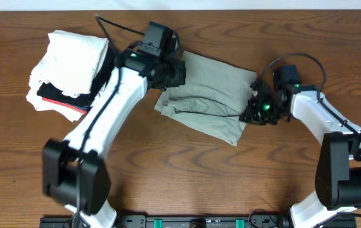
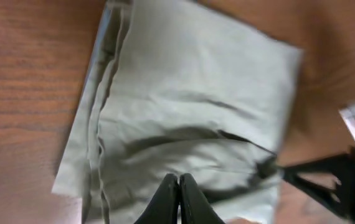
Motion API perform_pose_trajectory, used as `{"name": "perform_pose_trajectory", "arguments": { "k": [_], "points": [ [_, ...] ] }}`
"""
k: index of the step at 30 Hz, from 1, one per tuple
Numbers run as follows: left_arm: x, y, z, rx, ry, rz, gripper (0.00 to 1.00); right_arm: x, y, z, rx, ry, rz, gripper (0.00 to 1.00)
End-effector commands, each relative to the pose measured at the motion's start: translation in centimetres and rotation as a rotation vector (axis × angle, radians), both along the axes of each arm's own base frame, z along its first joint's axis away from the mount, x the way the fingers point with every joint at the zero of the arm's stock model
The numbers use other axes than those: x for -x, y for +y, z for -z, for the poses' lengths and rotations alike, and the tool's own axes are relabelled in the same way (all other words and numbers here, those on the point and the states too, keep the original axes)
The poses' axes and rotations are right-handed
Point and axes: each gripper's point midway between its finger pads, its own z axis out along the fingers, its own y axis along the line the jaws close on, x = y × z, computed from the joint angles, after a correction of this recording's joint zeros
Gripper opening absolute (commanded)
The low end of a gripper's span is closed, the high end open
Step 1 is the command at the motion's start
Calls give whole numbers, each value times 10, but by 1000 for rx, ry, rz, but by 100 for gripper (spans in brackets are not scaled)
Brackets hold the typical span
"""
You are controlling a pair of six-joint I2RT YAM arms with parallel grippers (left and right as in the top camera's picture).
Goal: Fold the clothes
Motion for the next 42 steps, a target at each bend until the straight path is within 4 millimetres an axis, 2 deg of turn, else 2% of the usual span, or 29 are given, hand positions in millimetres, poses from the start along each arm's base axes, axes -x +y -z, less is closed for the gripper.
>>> {"name": "perform_pose_trajectory", "arguments": {
  "k": [1,6,10,14,18,24,30,36,42],
  "points": [
    [17,-14,-11,62,45,36,6,-30,3,-35,2,-148,-42,1],
    [48,-48,-3,70,96,139,6,-68,-12,-43,68,-299,-3,2],
    [68,-80,2,60,93,224,6,-91,-21,-47,69,-383,25,1],
    [74,-95,17,9,86,217,6,-104,-23,-41,67,-418,31,1],
    [75,-110,35,0,96,244,6,-113,-22,-21,67,-414,30,1],
    [80,-126,73,-26,153,258,6,-118,-22,19,65,-373,27,1],
    [99,-139,94,-57,194,302,6,-109,-22,56,68,-290,24,1],
    [104,-142,99,-61,198,314,6,-102,-21,76,64,-241,21,1],
    [95,-151,94,-22,166,288,6,-103,-17,75,36,-247,14,1]
  ]
}}
